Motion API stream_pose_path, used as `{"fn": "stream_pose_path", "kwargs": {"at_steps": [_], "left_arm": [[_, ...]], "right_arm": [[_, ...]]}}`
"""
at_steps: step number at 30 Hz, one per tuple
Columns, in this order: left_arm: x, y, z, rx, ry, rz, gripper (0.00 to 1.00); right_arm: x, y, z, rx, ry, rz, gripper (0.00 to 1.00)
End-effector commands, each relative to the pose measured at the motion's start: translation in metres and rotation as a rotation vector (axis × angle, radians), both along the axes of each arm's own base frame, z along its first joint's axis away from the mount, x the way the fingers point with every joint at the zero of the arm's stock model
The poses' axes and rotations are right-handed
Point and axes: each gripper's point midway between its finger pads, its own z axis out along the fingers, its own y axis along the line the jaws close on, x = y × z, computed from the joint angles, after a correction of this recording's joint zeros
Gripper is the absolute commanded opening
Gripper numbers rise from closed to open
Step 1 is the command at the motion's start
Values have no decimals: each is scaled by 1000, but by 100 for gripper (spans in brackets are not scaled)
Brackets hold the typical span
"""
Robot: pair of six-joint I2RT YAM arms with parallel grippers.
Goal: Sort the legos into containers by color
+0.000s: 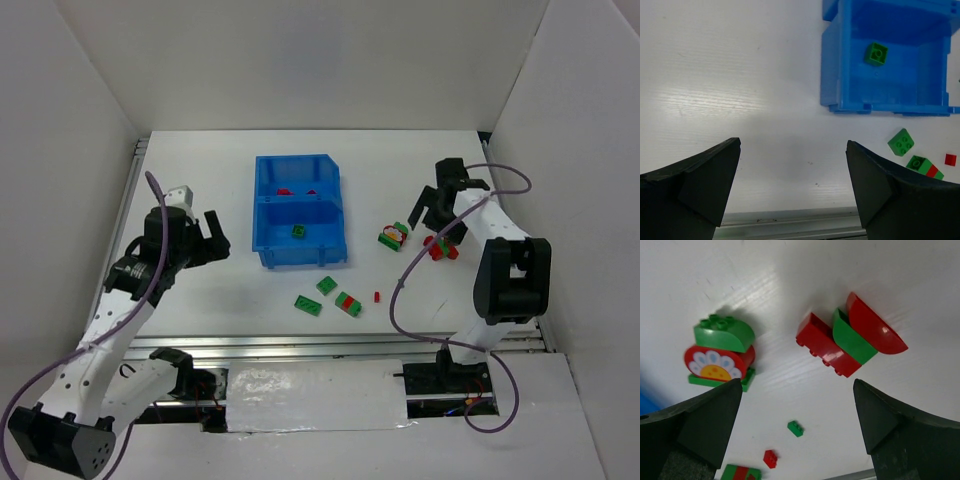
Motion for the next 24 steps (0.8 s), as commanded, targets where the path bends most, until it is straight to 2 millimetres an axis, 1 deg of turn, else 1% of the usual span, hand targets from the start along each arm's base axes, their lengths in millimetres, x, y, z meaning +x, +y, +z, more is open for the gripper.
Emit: {"fn": "stream_pose_path", "kwargs": {"at_steps": [1,2,3,5,7,8,9,10,11,12,13,16,17,19,20,21,24], "left_arm": [[4,-13,9,42,-44,-53,100],[2,-16,6,50,-25,-65,100],[-1,-22,1,68,4,-91,100],[0,-27,2,71,7,-110,99],[1,-29,3,72,6,-118,99],[1,-29,4,71,1,-117,100],[1,-29,4,70,0,-118,99],[1,-30,3,64,1,-126,99],[1,-32,3,61,1,-132,99],[0,-33,3,57,1,-141,99],[0,-35,3,52,-1,-154,100],[0,-39,4,43,-1,-171,100],[0,-39,3,40,1,-172,99],[-1,-40,2,39,5,-180,99],[-2,-41,3,35,1,-185,99],[-3,-41,4,33,-3,-189,100],[-3,-41,6,30,-13,-184,99]], "right_arm": [[4,10,3,24,-60,86,100],[12,25,6,84,-120,146,100],[16,35,16,107,-172,218,99],[27,50,28,169,-237,277,99],[34,47,33,158,-222,201,99],[36,39,26,130,-197,101,100],[35,35,25,99,-184,45,100],[33,49,25,79,-177,41,100],[33,54,25,64,-183,5,100],[33,47,26,-20,-188,-42,100],[31,62,26,-36,-190,-21,100],[36,75,21,-48,-169,-30,100],[38,78,12,-49,-149,-35,100],[39,78,6,-73,-136,-52,100],[39,81,-2,-80,-121,-57,100],[39,79,-11,-96,-100,-74,100],[41,78,-19,-105,-91,-78,100]]}}
